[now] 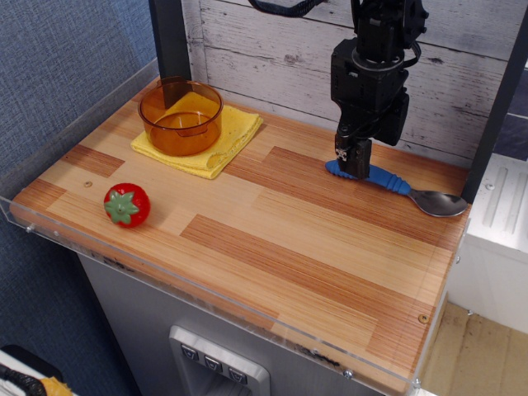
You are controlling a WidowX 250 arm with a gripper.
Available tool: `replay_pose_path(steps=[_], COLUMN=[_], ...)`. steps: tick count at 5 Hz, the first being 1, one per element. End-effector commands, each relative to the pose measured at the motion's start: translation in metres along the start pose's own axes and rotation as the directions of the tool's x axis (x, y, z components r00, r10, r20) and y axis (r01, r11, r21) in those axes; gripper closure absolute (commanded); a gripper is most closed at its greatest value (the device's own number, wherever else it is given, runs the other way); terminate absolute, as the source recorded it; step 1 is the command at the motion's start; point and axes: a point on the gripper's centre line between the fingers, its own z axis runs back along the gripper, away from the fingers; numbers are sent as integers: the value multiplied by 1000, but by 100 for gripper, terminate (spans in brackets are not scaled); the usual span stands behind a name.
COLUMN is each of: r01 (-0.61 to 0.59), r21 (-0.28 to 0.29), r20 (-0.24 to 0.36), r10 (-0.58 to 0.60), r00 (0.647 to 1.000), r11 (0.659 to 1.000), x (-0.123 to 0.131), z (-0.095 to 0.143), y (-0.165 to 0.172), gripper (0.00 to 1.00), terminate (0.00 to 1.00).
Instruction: PICK UP THE SPOON AND KEEP ANOTHER SIDE OF THE TABLE
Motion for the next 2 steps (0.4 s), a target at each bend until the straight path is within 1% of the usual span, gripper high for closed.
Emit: replay_pose_path(steps=[1,2], r01=[16,20], r21=[-15,16], r20=[42,37], r10=[-15,-21], r00=[999,999], r11=[1000,1000], x=[-5,-8], z=[1,-8], y=[-10,-8], gripper=[0,0], terminate=[0,0])
